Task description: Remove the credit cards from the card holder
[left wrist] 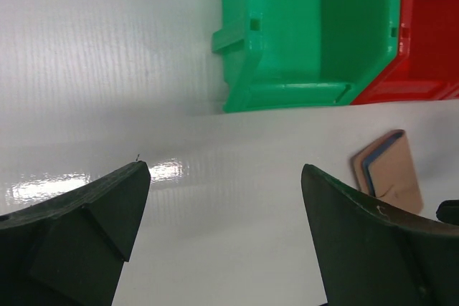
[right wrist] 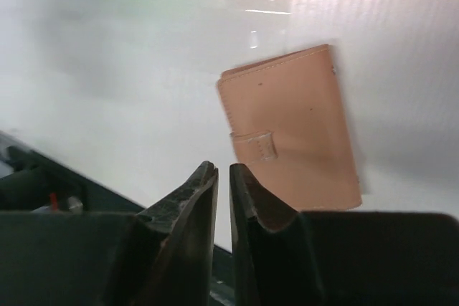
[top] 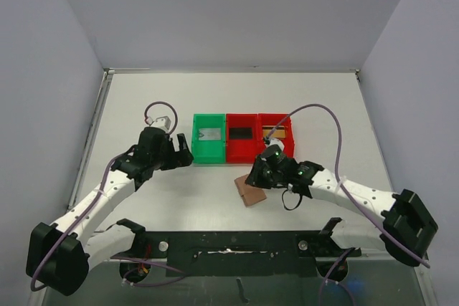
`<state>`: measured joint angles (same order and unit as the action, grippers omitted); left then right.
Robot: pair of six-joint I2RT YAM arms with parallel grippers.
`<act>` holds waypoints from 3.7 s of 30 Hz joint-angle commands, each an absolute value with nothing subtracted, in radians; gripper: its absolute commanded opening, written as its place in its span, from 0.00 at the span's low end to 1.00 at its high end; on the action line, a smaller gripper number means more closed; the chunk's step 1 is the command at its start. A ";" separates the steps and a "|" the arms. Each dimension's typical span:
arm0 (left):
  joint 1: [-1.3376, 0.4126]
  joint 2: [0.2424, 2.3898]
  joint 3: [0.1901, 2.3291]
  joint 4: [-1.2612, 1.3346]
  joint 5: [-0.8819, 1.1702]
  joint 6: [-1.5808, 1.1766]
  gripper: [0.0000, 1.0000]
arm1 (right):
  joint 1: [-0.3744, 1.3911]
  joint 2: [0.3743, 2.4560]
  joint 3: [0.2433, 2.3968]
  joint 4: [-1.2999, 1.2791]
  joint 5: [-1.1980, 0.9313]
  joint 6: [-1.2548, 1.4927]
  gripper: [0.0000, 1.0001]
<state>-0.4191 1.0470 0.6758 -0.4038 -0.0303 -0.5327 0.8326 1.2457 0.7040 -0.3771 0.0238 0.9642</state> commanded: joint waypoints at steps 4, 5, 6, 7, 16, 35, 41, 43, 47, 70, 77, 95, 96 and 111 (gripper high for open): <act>-0.445 1.004 0.720 -0.334 0.089 -0.608 0.86 | 0.771 1.055 0.512 -0.071 -0.129 1.127 0.17; -0.447 1.009 0.724 -0.340 0.092 -0.604 0.86 | 0.759 1.050 0.496 -0.080 -0.129 1.139 0.19; -0.449 1.014 0.729 -0.345 0.095 -0.602 0.86 | 0.756 1.051 0.489 -0.089 -0.133 1.128 0.22; -0.452 1.020 0.729 -0.349 0.100 -0.599 0.86 | 0.758 1.053 0.494 -0.105 -0.131 1.106 0.27; -0.463 0.978 0.724 -0.400 -0.021 -0.631 0.86 | 0.880 1.298 0.798 -0.435 0.119 0.958 0.48; -0.463 0.806 0.685 -0.470 -0.229 -0.641 0.86 | 1.024 1.804 1.241 -0.834 0.400 0.906 0.35; -0.463 0.809 0.674 -0.480 -0.228 -0.651 0.86 | 1.023 1.744 1.199 -0.783 0.376 0.917 0.15; -0.463 0.806 0.665 -0.475 -0.224 -0.662 0.86 | 1.018 1.716 1.180 -0.767 0.367 0.918 0.11; -0.463 0.811 0.661 -0.450 -0.216 -0.669 0.86 | 0.999 1.646 1.135 -0.701 0.320 0.906 0.02; -0.557 1.029 0.581 -0.113 0.357 -0.750 0.85 | 0.784 1.319 0.695 -0.389 0.063 1.026 0.40; -0.720 1.238 0.562 0.088 0.403 -0.867 0.85 | 0.737 1.244 0.492 -0.211 -0.053 1.102 0.38; -0.807 1.601 0.580 0.444 0.465 -1.006 0.57 | 0.700 1.232 0.313 0.057 -0.170 1.209 0.35; -0.807 1.607 0.582 0.459 0.465 -1.010 0.55 | 0.699 1.233 0.309 0.067 -0.174 1.209 0.35; -0.818 1.423 0.719 0.114 0.372 -0.853 0.25 | 0.699 1.370 0.353 0.297 -0.342 1.187 0.40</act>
<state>-0.8043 1.5303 0.5854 0.2256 0.4347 -0.9401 0.6914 1.3159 0.3305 0.2340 -0.2520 1.2079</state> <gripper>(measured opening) 0.257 0.389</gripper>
